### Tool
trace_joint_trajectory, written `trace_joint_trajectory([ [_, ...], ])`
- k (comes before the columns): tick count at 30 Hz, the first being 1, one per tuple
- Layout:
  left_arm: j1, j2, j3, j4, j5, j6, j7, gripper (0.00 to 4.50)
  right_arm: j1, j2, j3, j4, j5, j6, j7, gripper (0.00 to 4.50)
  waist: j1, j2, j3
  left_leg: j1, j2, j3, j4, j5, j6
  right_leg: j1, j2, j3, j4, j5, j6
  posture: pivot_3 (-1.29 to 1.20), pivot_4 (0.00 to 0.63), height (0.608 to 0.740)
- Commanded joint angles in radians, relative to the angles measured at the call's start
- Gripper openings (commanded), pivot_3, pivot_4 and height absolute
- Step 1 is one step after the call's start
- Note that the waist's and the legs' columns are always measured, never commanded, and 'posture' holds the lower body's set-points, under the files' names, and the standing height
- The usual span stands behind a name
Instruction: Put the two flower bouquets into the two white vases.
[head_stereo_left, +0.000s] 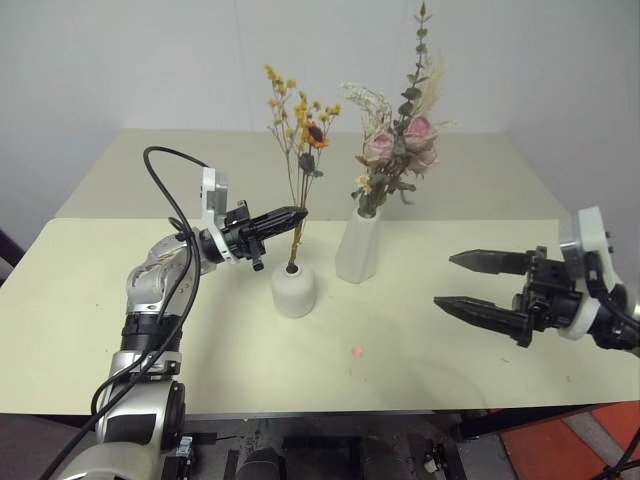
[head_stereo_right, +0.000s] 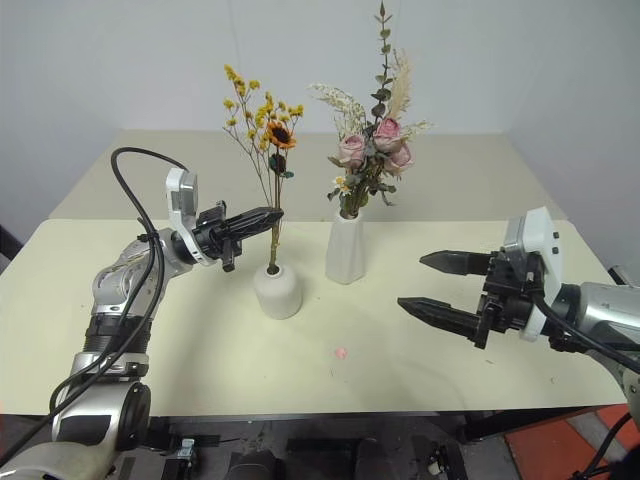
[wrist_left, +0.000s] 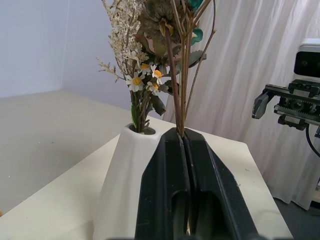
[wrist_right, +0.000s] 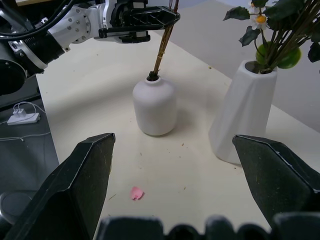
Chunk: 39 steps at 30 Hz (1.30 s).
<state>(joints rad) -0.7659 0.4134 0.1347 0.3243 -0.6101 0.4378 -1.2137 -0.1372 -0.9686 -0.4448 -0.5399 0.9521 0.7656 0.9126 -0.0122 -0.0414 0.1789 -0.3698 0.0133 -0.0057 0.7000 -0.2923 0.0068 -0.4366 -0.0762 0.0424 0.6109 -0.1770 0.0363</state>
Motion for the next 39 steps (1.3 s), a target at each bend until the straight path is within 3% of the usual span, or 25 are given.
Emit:
trace_joint_trajectory([
  [1, 0.006, 0.012, 0.005, -0.038, -0.006, -0.011, -0.007, 0.03, -0.014, -0.003, -0.019, -0.010, -0.008, -0.034, 0.001, 4.50, 0.000, 0.000, 0.000, 0.000, 0.000, 0.000, 0.000, 0.000, 0.000, 0.000, 0.000, 0.000, 0.000, 0.000, 0.000, 0.00, 0.150, 0.740],
  [13, 0.013, 0.003, -0.030, -0.024, 0.030, -0.023, -0.004, 0.03, -0.005, -0.003, -0.026, -0.017, -0.009, -0.035, -0.007, 4.50, 0.001, 0.000, 0.000, 0.000, 0.000, 0.000, 0.000, 0.000, 0.000, 0.000, 0.000, 0.000, 0.000, 0.000, 0.000, 0.00, 0.150, 0.740],
  [16, 0.017, 0.040, -0.056, -0.040, 0.042, 0.026, -0.016, 0.68, -0.005, -0.003, -0.025, -0.018, -0.010, -0.035, -0.008, 4.50, -0.001, 0.000, 0.000, 0.000, 0.000, 0.000, 0.000, 0.000, 0.000, 0.000, 0.000, 0.000, 0.000, 0.000, 0.000, 0.00, 0.150, 0.740],
  [22, 0.086, 0.122, -0.027, -0.131, 0.021, 0.068, -0.008, 2.61, 0.003, -0.004, -0.014, -0.005, -0.020, -0.038, 0.006, 4.50, -0.002, 0.000, 0.000, 0.000, 0.000, 0.000, 0.000, 0.000, 0.000, 0.000, 0.000, 0.000, 0.000, 0.000, 0.000, 0.00, 0.150, 0.740],
  [28, 0.238, 0.246, 0.081, -0.309, -0.036, 0.116, 0.017, 4.45, 0.012, 0.008, 0.007, 0.028, -0.044, -0.049, 0.026, 4.50, -0.003, 0.000, 0.000, 0.000, 0.001, 0.000, 0.000, 0.000, 0.000, 0.000, 0.000, 0.000, 0.000, 0.000, 0.000, 0.00, 0.150, 0.740],
  [39, 0.447, 0.506, 0.279, -0.492, -0.109, 0.156, -0.004, 4.45, -0.100, 0.038, 0.122, 0.197, -0.143, -0.104, 0.074, 4.50, 0.000, 0.000, 0.000, 0.001, 0.001, 0.001, -0.001, 0.000, 0.000, -0.001, 0.000, 0.000, 0.000, -0.001, 0.000, 0.00, 0.150, 0.740],
])
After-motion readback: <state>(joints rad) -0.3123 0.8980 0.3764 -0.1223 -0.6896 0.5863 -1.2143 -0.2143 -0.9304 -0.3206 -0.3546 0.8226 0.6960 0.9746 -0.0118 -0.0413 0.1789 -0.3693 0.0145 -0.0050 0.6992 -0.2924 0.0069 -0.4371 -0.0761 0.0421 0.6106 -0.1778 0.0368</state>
